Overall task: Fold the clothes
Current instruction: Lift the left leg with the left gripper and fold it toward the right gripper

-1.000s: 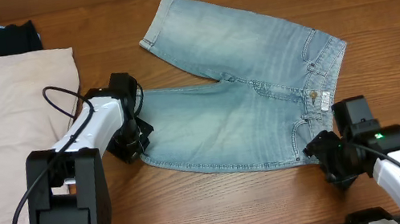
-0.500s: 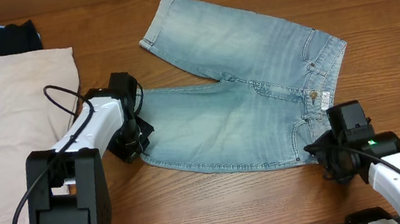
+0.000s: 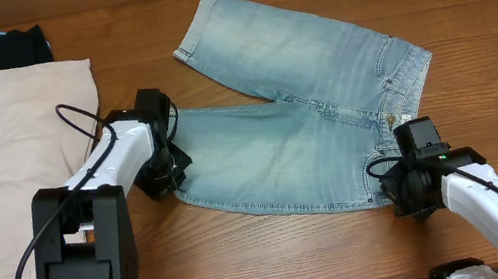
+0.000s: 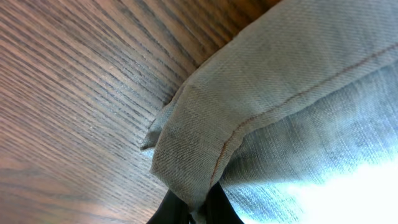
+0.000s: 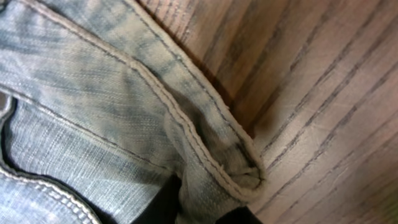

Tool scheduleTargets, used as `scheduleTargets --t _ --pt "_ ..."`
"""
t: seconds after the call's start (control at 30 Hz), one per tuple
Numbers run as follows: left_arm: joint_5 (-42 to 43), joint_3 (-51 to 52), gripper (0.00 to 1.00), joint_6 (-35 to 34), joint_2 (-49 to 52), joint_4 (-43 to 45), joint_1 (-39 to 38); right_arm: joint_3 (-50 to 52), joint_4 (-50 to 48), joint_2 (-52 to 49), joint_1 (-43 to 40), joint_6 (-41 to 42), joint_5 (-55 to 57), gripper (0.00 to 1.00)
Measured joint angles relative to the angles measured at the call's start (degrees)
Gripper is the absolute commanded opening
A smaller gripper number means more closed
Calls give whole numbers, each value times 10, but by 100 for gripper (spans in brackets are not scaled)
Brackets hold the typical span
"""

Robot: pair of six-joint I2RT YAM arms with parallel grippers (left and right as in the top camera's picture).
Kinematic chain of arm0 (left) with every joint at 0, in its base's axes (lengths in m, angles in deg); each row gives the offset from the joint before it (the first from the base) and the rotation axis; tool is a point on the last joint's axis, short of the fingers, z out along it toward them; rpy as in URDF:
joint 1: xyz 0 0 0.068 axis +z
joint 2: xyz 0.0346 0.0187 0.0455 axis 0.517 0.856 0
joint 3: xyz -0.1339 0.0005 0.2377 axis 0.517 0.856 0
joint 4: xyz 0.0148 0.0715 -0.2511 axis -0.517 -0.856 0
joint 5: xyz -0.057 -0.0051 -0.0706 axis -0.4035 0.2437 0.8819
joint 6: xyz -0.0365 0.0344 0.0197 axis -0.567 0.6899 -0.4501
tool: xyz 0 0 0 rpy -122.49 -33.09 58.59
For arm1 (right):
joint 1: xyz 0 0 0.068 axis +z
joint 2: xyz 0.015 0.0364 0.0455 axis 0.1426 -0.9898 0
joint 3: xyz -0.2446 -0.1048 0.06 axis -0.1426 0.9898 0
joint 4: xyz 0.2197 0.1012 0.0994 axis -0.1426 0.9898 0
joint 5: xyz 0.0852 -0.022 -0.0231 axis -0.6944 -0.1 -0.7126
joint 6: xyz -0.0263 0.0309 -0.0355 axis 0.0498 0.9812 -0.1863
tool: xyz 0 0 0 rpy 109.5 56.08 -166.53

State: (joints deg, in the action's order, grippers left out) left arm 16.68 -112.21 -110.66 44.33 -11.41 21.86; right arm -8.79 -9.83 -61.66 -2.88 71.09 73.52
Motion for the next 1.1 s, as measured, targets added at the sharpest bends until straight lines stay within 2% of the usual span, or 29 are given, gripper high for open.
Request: scheduleTargets --t 0.1,0.23,0.33,0.47,0.57,0.73,0.83,1.0,1.1 --pt "0 -48 4 28 0 -49 1 -26 76 -2 -13 -13 -8 4" --pt "13 -194 4 74 -2 -111 4 -125 185 8 -62 -73 -21 4" --pt "18 -335 4 104 -9 -156 4 -243 262 25 -97 -129 -35 4" --pt "14 -456 4 123 -20 -217 4 -372 356 43 -106 -168 -45 4" --pt "9 -518 4 133 -24 -251 4 -427 404 54 -106 -180 -52 4" --pt "9 -568 4 155 -27 -304 3 -438 488 94 -106 -189 -70 4" --pt "8 -568 4 162 -27 -307 -2 -438 499 105 -106 -191 -71 4" --pt "3 -562 4 166 -17 -274 -16 -382 468 113 -106 -190 -70 4" --pt "2 -560 4 167 16 -216 -30 -321 417 113 -106 -185 -71 4"
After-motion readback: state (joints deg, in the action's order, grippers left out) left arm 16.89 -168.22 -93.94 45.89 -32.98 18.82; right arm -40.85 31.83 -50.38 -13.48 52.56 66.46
